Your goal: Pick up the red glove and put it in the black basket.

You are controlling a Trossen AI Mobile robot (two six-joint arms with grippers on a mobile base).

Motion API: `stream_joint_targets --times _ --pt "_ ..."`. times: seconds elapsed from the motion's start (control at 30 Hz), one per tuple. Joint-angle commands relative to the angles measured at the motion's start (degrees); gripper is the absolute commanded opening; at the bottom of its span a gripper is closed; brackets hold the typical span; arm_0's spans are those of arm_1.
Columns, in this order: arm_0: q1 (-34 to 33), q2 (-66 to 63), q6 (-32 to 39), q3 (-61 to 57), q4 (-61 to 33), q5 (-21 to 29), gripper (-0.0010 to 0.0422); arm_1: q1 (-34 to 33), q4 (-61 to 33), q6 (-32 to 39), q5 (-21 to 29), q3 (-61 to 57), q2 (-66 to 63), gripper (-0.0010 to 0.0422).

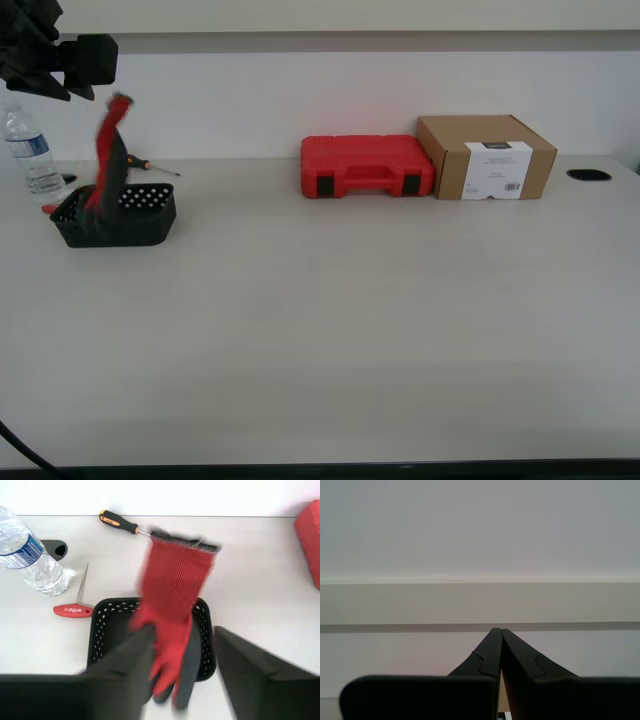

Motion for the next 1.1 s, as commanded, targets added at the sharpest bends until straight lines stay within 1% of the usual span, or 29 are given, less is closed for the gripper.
stream_joint_targets --times 0.03,0.07,0.1,0.13,0.17,0.2,0.23,0.3,0.33,0.37,0.43,0.47,0.53,0.57,0.67,0.7,0.73,0.77,0.87,0.9,0.93,1.0,1.03,1.07,1.1 --pt "0.0 0.0 0.2 0.1 0.2 0.0 0.0000 0.0 1.4 0.6 0.2 0.0 0.0 0.0294" --pt "0.0 0.0 0.2 0.1 0.2 0.0 0.0000 0.0 2.2 0.4 -0.2 0.0 0.0 0.0362" --pt "0.0 0.0 0.2 0.1 0.2 0.0 0.0000 0.0 2.9 0.0 -1.2 0.0 0.0 0.0417" --pt "0.0 0.0 0.2 0.1 0.2 0.0 0.0000 0.0 3.2 0.1 -1.9 0.0 0.0 0.0412" --pt "0.0 0.0 0.2 0.1 0.2 0.0 0.0000 0.0 3.3 0.1 -2.0 0.0 0.0 0.0367" --pt "0.0 0.0 0.2 0.1 0.2 0.0 0.0000 0.0 3.3 0.1 -2.0 0.0 0.0 0.0308" --pt "0.0 0.0 0.2 0.1 0.2 0.0 0.0000 0.0 3.3 0.1 -2.0 0.0 0.0 0.0260" --pt "0.0 0.0 0.2 0.1 0.2 0.0 0.0000 0.0 3.3 -0.4 -2.0 0.0 0.0 0.0173" --pt "0.0 0.0 0.2 0.1 0.2 0.0 0.0000 0.0 3.3 -1.1 -2.0 0.0 0.0 0.0113" --pt "0.0 0.0 0.2 0.1 0.2 0.0 0.0000 0.0 3.2 -2.1 -2.0 0.0 -0.1 0.0066" --pt "0.0 0.0 0.2 0.1 0.2 0.0 0.0000 0.0 3.0 -3.2 -2.0 0.0 -0.1 -0.0003" --pt "0.0 0.0 0.2 0.1 0.2 0.0 0.0000 0.0 2.9 -4.8 -2.0 0.0 -0.1 0.0003" --pt "0.0 0.0 0.2 0.1 0.2 0.0 0.0000 -0.1 2.3 -7.1 -2.0 0.0 -0.5 0.0041" --pt "0.0 0.0 0.2 0.1 0.2 0.0 0.0000 -0.1 1.8 -8.0 -1.5 0.0 -1.1 0.0079" --pt "0.0 0.0 0.2 0.1 0.2 0.0 0.0000 -0.2 0.0 -8.8 -1.3 0.0 -4.7 0.0167" --pt "0.0 0.0 0.2 0.1 0.1 0.0 0.0000 -0.2 -0.7 -9.0 -1.3 0.0 -6.6 0.0203" --pt "0.0 0.0 0.2 0.1 0.1 0.0 0.0000 -0.2 -1.2 -9.0 -1.3 0.0 -9.1 0.0257" --pt "0.0 0.0 0.2 0.1 0.2 0.0 0.0000 -0.2 -1.4 -9.0 -1.3 0.0 -10.3 0.0282" --pt "0.0 0.0 0.2 0.1 -0.1 0.0 0.0000 -0.3 -1.6 -9.0 -1.3 0.0 -15.4 0.0418" --pt "0.0 0.0 0.2 0.1 -0.2 0.0 0.0000 -0.3 -1.8 -9.0 -1.4 0.0 -17.0 0.0388" --pt "0.0 0.0 0.2 0.1 -0.1 0.0 0.0000 -0.3 -1.8 -9.5 -1.3 0.0 -18.3 0.0344" --pt "0.0 0.0 0.2 0.1 -0.2 0.0 0.0000 -0.4 -2.0 -9.6 -1.3 0.0 -20.8 0.0234" --pt "0.0 0.0 0.2 0.1 -0.1 0.0 0.0000 -0.4 -2.0 -9.6 -1.3 0.0 -21.7 0.0187" --pt "0.0 0.0 0.2 0.1 -0.1 0.0 0.0000 -0.4 -2.0 -9.6 -1.4 0.0 -22.3 0.0152" --pt "0.0 0.0 0.2 0.1 -0.1 0.0 0.0000 -0.4 -2.0 -9.6 -1.4 0.0 -23.4 0.0074"
